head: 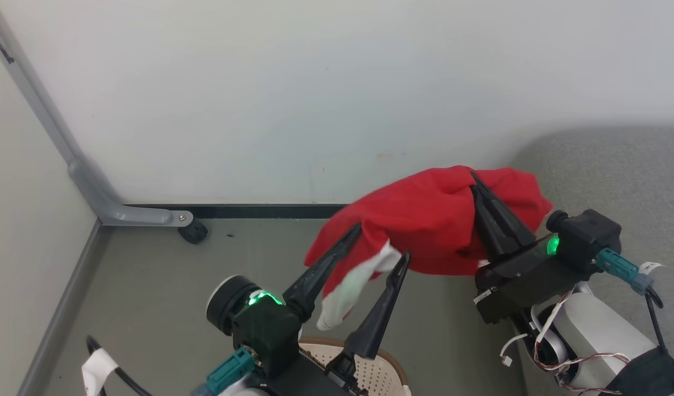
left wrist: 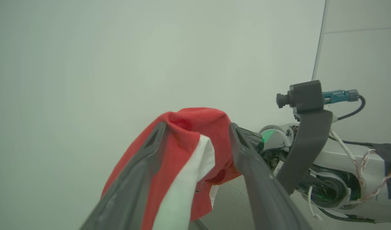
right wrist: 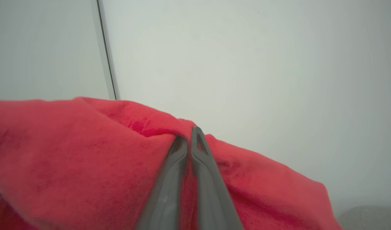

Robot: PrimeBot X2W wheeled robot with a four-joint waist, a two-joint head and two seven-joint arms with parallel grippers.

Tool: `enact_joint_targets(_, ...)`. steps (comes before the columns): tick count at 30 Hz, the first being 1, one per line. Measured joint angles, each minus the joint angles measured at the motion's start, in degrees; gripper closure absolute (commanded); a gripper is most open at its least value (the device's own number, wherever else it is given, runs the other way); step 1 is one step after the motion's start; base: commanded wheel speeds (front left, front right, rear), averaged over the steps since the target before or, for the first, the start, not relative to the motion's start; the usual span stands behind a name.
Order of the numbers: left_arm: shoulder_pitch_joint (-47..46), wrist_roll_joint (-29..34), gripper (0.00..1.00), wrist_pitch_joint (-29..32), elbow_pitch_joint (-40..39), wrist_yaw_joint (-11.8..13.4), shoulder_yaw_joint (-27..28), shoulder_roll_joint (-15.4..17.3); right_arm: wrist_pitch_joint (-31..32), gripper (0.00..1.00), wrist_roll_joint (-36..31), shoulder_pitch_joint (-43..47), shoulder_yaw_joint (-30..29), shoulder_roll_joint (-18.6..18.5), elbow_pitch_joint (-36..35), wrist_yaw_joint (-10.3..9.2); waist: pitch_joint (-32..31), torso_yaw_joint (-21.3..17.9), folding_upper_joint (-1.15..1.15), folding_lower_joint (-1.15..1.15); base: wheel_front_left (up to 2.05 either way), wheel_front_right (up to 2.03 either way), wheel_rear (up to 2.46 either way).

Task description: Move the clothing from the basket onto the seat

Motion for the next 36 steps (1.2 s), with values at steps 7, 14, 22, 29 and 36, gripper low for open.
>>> enact_joint_targets(7,2.6,1.4,0.00,1.2,0.2,0.0,-1.9,1.0,-0.1,1.00,0.0,1.2,-2.7,-1.0,-0.4,-1.25,-0.1,-0.5,0.00,0.00,0.00,0.00,0.00)
enact_joint_targets(14,5.4,2.4,0.00,2.2,0.2,0.1,-2.9,2.6,-0.5,1.00,0.0,1.2,-7.1,-3.3,-1.8,-2.31,0.4,-1.9,0.00,0.00,0.00,0.00,0.00)
enact_joint_targets(22,6.4,3.0,0.00,2.5,-0.6,0.6,-3.6,3.3,-0.6,1.00,-0.3,3.3,-12.2,-5.7,-4.5,-3.53,1.9,-4.6,0.00,0.00,0.00,0.00,0.00)
enact_joint_targets(29,7.2,3.5,0.00,3.0,-1.8,1.0,-3.6,3.9,-0.6,1.00,-1.0,6.0,-13.8,-5.4,-6.8,-4.02,3.9,-8.2,0.00,0.00,0.00,0.00,0.00)
enact_joint_targets(36,6.6,5.0,0.00,4.2,-2.7,1.0,-3.5,4.8,-0.6,1.00,-1.1,6.9,-18.1,-4.4,-7.5,-4.23,6.9,-13.7,0.00,0.00,0.00,0.00,0.00)
